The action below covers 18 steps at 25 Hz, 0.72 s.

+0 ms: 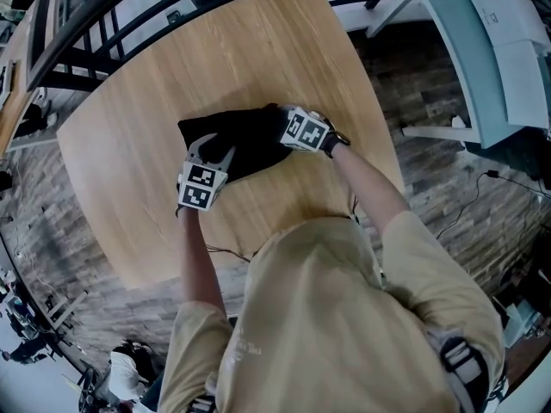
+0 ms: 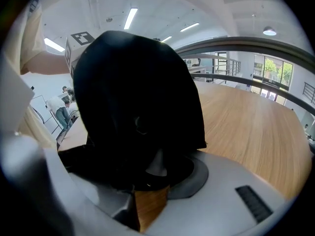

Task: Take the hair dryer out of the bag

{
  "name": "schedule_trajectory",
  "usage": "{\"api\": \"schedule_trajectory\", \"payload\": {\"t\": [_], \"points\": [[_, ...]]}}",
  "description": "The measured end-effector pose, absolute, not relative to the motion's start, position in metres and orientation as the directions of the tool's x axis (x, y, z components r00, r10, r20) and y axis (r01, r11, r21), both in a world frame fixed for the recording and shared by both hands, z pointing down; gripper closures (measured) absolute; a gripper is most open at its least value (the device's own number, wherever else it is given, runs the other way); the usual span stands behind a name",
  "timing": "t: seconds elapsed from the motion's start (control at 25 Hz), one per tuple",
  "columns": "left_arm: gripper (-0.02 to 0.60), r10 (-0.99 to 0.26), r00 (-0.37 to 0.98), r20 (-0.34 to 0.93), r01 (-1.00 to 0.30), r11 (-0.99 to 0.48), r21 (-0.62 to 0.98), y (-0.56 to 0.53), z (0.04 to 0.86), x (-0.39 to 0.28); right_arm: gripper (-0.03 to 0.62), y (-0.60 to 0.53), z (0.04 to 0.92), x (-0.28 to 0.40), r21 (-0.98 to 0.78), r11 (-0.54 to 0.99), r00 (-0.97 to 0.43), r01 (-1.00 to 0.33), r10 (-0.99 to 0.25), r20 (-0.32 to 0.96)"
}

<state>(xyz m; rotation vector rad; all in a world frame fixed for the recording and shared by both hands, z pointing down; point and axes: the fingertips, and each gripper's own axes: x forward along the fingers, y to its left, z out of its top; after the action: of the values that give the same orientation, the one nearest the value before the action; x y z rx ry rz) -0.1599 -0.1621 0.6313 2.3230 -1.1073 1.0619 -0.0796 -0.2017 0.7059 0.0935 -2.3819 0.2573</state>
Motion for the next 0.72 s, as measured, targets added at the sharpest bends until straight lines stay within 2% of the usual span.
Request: {"api": "schedule_trajectory", "payload": {"t": [0.28, 0.52, 0.72], "points": [[0.33, -0.578, 0.358, 0.733, -0.897, -0.43, 0.099, -0.131, 0.641, -0.2, 0.491, -0.204, 0.709, -0.079, -0.161, 0.978, -0.725, -0.132, 0.016, 0.689], [0.319, -0.64, 0.347, 0.686, -0.935, -0.292, 0.2, -0.121, 0.643, -0.227, 0.49, -0.203, 0.71, -0.081, -0.177, 0.975, -0.728, -0.13, 0.027, 0.685], [0.296, -0.663, 0.3, 0.686, -0.954, -0.225, 0.199, -0.113, 0.639, -0.249, 0.491, -0.202, 0.71, -0.083, -0.188, 0.973, -0.722, -0.133, 0.035, 0.691]]}}
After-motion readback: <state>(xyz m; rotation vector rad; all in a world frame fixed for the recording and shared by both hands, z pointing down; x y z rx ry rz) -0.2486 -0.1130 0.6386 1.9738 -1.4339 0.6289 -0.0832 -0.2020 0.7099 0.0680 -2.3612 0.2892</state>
